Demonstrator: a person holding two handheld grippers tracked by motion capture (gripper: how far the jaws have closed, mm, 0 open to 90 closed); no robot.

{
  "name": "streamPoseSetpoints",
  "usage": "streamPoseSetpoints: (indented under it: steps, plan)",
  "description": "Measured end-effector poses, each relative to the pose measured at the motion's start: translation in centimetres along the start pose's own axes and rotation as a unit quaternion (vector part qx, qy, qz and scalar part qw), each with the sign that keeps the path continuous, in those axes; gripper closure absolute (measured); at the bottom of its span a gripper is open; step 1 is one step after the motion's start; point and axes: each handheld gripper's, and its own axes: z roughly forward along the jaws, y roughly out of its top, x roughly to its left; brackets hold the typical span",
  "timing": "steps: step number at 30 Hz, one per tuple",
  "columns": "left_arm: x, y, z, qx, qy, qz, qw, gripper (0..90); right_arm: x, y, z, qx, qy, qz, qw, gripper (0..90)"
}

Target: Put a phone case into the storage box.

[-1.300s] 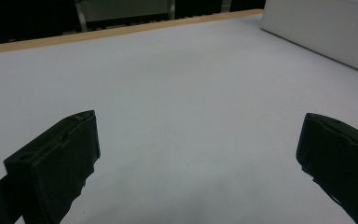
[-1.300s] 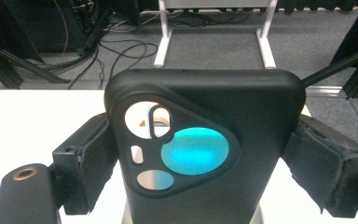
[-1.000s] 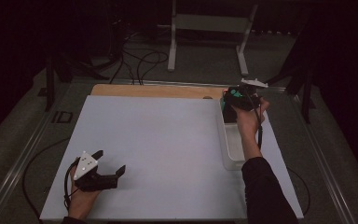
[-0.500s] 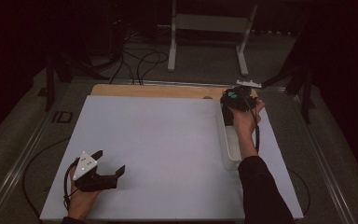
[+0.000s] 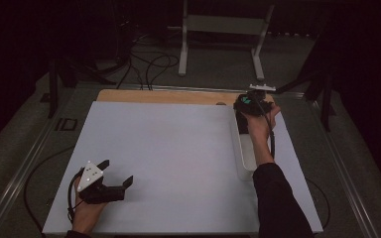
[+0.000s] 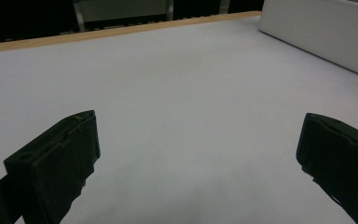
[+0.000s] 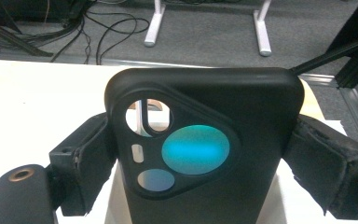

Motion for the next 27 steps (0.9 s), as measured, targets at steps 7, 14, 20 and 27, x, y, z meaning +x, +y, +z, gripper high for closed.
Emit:
streamPoseSetpoints:
  steps: [7,14,20,27]
  plan:
    - [0.0,0.0,0.0,0.0,0.0,-0.001,1.0,0.1,-0.5,0.0,0.2,0.001,0.024,0.011,0.9997,8.9]
    - [0.0,0.0,-0.1,-0.002,0.0,-0.001,1.0,0.1,-0.5,0.2,-0.3,-0.011,0.021,0.013,0.9996,9.0]
    - [0.0,0.0,-0.1,-0.002,0.0,-0.001,1.0,0.1,-0.6,0.2,-1.0,-0.019,0.026,0.011,0.9994,9.0]
    - [0.1,0.1,-0.2,-0.004,0.002,-0.003,1.0,0.1,-0.2,0.2,-2.1,-0.029,0.043,0.002,0.9986,9.1]
